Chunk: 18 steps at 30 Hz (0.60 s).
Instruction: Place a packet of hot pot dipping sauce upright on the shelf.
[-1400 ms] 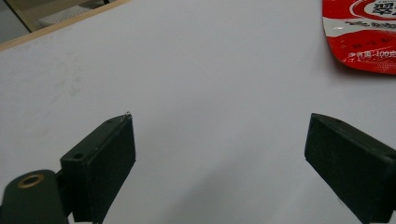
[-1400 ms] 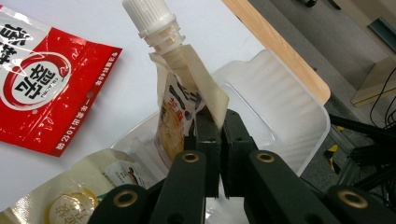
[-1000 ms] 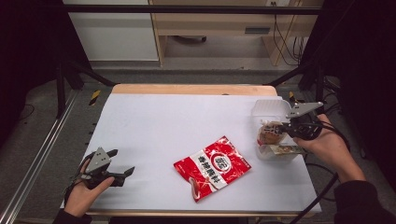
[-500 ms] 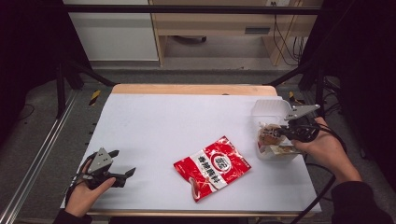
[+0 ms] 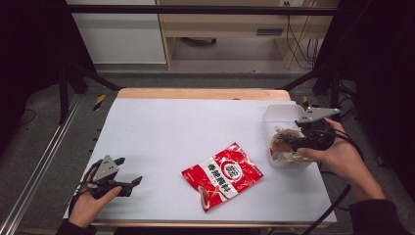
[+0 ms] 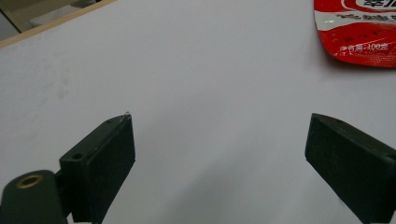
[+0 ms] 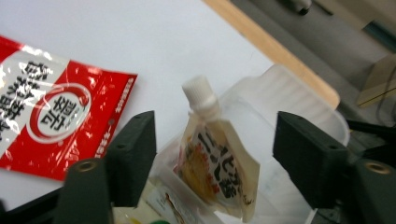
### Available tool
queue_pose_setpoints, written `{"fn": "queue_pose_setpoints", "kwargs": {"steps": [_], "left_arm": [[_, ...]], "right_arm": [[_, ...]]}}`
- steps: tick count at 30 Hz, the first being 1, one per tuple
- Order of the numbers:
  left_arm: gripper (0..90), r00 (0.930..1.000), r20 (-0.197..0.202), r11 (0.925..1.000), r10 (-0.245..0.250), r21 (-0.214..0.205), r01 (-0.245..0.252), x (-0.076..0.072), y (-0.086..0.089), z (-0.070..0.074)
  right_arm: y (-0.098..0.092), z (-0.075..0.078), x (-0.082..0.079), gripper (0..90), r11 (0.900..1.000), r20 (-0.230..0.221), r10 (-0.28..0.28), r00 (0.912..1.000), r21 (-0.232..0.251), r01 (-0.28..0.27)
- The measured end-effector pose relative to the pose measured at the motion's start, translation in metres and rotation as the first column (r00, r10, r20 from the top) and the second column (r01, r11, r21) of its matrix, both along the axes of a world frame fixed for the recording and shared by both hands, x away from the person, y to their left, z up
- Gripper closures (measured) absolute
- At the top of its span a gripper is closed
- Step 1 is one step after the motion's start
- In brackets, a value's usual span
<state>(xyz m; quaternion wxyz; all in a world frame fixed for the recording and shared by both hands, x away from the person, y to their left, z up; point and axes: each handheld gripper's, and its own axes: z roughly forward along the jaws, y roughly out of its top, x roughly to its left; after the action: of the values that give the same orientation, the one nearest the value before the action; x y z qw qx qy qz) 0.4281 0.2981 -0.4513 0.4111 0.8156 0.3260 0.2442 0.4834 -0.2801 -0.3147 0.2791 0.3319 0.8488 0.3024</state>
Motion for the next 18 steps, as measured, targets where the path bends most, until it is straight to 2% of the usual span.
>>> {"fn": "queue_pose_setpoints", "kwargs": {"steps": [3,5,7,12,15,18], "left_arm": [[8.2,1.0000,0.000,1.0000,0.002,0.000,-0.002,0.000,0.000,0.000],[8.2,1.0000,-0.002,1.0000,0.001,0.002,-0.001,0.000,0.000,-0.001],[8.3,1.0000,-0.001,1.0000,-0.001,0.002,0.001,0.000,0.000,-0.001],[8.2,1.0000,-0.002,1.0000,-0.004,0.005,0.004,-0.001,-0.001,-0.001],[8.2,1.0000,-0.001,1.0000,-0.004,0.002,0.004,-0.001,-0.001,0.000],[8.2,1.0000,-0.004,1.0000,-0.005,0.005,0.005,0.000,-0.001,0.000]], "right_arm": [[0.011,0.009,-0.006,20.0,0.9997,0.010,-0.015,0.9998,0.020,0.015],[0.022,0.013,-0.011,17.9,0.9997,0.031,-0.024,0.9992,0.000,0.024],[0.033,0.015,-0.017,14.9,0.9998,0.049,-0.020,0.9986,0.004,0.020],[0.060,0.005,-0.030,13.2,0.9997,0.052,0.019,0.9985,0.014,-0.020],[0.075,0.000,-0.041,12.9,0.9966,0.073,0.055,0.9959,0.057,-0.059],[0.086,-0.004,-0.049,12.9,0.9950,0.087,0.069,0.9939,0.066,-0.074]]}}
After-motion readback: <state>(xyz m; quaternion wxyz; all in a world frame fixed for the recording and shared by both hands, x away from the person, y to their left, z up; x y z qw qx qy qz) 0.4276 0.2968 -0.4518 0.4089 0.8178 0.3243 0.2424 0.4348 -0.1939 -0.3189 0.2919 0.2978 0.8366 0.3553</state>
